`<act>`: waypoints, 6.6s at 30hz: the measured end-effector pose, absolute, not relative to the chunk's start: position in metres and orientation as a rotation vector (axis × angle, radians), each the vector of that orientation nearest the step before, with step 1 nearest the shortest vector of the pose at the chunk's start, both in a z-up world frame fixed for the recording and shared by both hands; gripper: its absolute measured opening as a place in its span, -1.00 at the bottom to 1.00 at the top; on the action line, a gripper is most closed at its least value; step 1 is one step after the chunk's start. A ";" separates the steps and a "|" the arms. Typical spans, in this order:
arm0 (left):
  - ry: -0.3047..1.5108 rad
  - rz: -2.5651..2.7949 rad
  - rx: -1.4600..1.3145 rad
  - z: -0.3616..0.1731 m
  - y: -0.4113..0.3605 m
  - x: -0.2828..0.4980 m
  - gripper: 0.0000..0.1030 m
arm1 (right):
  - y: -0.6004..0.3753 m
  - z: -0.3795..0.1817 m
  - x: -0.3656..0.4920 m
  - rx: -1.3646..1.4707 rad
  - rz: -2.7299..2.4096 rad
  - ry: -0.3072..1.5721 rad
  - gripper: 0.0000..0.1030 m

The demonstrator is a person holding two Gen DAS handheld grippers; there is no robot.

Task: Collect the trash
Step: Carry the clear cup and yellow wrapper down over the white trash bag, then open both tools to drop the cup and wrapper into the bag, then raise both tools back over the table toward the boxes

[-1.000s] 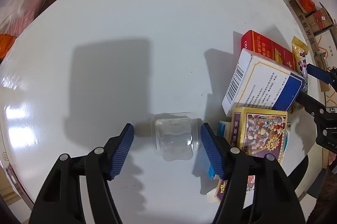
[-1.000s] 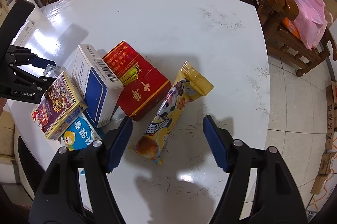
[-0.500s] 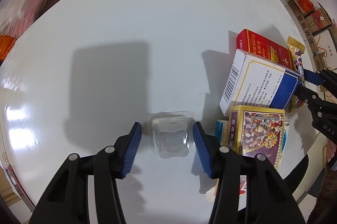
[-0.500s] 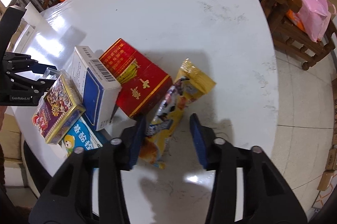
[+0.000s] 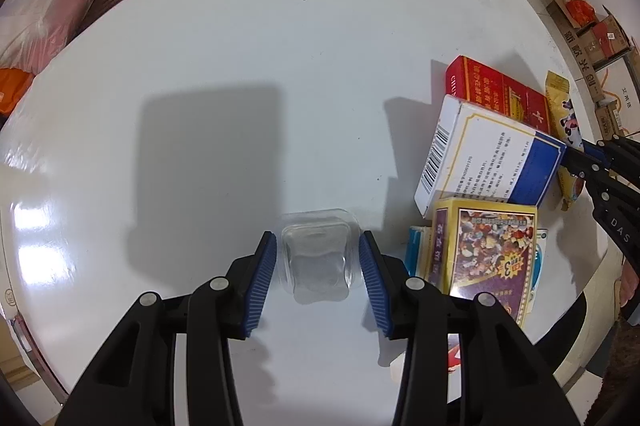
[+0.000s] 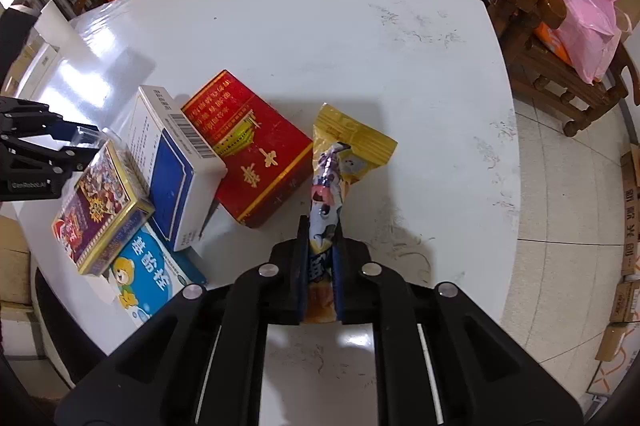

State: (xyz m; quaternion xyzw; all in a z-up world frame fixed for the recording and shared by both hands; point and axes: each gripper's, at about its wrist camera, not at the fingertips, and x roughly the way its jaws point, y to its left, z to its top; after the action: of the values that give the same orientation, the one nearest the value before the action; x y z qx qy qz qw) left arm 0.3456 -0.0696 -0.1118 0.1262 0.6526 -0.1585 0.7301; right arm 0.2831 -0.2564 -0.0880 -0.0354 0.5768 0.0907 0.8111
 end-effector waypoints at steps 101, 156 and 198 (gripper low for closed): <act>1.526 -0.397 0.208 -0.304 -0.037 0.068 -0.24 | -0.131 -0.255 0.035 -0.147 0.326 1.393 -0.83; 1.723 -0.297 0.196 -0.413 -0.048 0.125 0.41 | -0.144 -0.386 0.091 0.012 0.259 1.645 -0.23; 1.357 -0.504 0.444 0.053 -0.095 0.173 0.75 | -0.251 0.107 0.157 -0.442 0.428 0.946 0.80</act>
State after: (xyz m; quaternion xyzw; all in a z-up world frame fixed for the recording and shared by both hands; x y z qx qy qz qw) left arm 0.1727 -0.0947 0.0528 0.2013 0.6156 -0.2284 0.7269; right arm 0.1573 -0.2506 0.1066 -0.2094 0.4484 0.2029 0.8450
